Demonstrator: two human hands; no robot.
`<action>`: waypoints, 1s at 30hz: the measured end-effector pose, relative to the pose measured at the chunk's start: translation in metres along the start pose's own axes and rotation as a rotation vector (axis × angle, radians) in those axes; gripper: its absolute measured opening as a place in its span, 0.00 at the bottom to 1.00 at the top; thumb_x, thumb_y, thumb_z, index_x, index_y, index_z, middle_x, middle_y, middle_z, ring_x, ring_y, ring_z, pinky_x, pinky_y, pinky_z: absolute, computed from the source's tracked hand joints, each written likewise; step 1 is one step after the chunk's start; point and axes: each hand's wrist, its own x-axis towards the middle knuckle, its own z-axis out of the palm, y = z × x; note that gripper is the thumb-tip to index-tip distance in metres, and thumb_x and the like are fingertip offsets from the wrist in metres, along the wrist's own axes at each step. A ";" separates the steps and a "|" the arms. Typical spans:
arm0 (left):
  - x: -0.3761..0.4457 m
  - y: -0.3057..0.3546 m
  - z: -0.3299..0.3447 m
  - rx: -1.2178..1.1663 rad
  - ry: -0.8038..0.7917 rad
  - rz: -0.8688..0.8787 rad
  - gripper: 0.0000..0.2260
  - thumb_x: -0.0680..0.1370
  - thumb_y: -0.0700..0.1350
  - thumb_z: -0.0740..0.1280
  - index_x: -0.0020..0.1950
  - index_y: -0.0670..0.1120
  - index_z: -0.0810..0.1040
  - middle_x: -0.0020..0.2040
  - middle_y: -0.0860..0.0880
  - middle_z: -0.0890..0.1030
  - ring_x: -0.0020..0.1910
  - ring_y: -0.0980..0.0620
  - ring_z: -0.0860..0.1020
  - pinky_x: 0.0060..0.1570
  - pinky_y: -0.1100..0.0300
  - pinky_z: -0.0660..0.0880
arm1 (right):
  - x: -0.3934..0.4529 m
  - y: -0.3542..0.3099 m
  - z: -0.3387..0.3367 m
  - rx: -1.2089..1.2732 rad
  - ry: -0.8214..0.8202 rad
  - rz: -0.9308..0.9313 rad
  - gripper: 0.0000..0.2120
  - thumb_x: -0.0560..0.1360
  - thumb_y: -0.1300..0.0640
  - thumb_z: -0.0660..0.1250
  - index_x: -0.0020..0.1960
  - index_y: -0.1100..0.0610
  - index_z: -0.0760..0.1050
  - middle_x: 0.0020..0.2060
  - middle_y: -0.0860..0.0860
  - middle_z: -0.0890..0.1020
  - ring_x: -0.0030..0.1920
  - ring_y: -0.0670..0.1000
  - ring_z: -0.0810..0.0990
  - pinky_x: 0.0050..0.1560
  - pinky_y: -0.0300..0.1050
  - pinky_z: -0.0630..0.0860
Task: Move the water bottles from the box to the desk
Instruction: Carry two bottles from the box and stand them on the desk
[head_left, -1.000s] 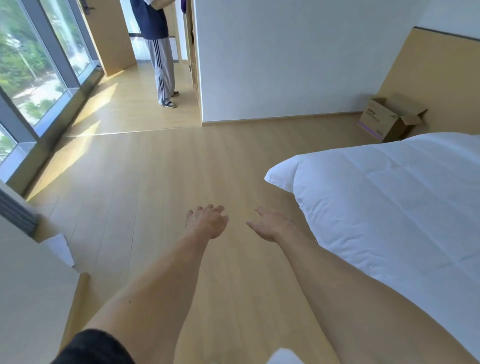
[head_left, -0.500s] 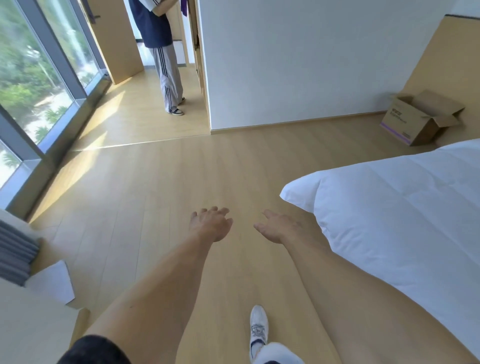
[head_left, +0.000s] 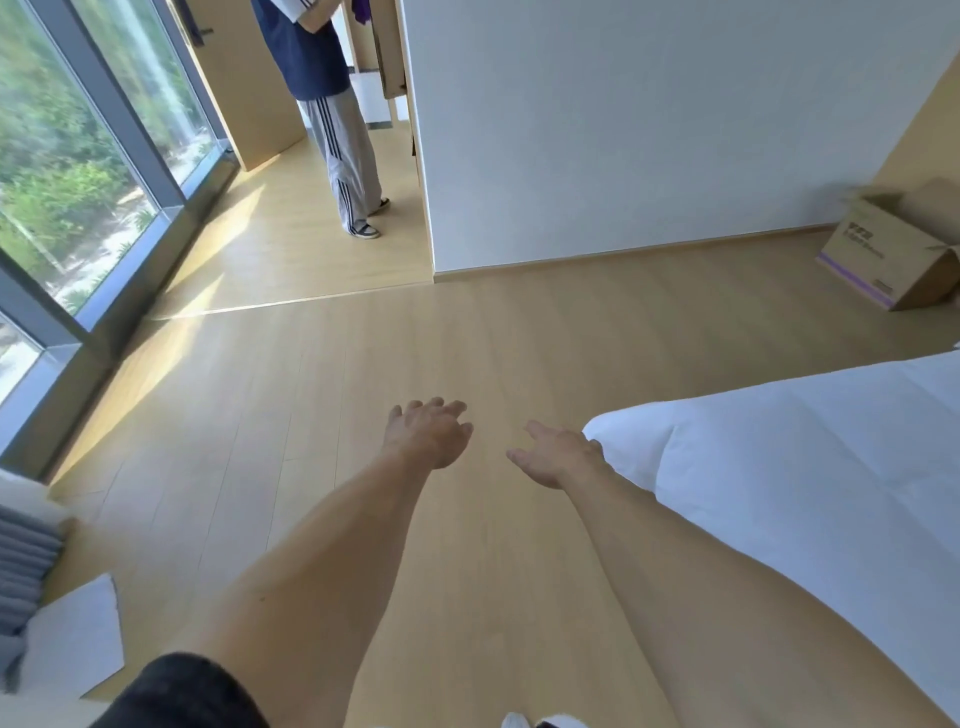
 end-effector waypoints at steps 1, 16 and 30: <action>0.012 0.004 -0.004 0.003 -0.004 0.004 0.23 0.84 0.59 0.51 0.79 0.57 0.61 0.77 0.51 0.66 0.75 0.44 0.65 0.73 0.45 0.59 | 0.010 0.002 -0.006 0.003 -0.002 0.006 0.31 0.80 0.35 0.54 0.79 0.46 0.57 0.75 0.53 0.67 0.75 0.57 0.63 0.73 0.58 0.60; 0.238 0.038 -0.055 0.021 -0.062 0.234 0.23 0.84 0.57 0.51 0.79 0.57 0.61 0.77 0.49 0.67 0.74 0.43 0.65 0.72 0.47 0.60 | 0.180 0.016 -0.094 0.059 0.042 0.227 0.30 0.79 0.37 0.55 0.78 0.46 0.59 0.74 0.51 0.69 0.74 0.57 0.65 0.71 0.54 0.63; 0.415 0.026 -0.139 0.066 -0.083 0.353 0.23 0.84 0.58 0.51 0.79 0.57 0.60 0.77 0.50 0.66 0.74 0.44 0.65 0.72 0.48 0.59 | 0.324 -0.033 -0.188 0.106 0.116 0.321 0.30 0.79 0.36 0.56 0.77 0.46 0.62 0.71 0.55 0.71 0.72 0.58 0.68 0.70 0.56 0.63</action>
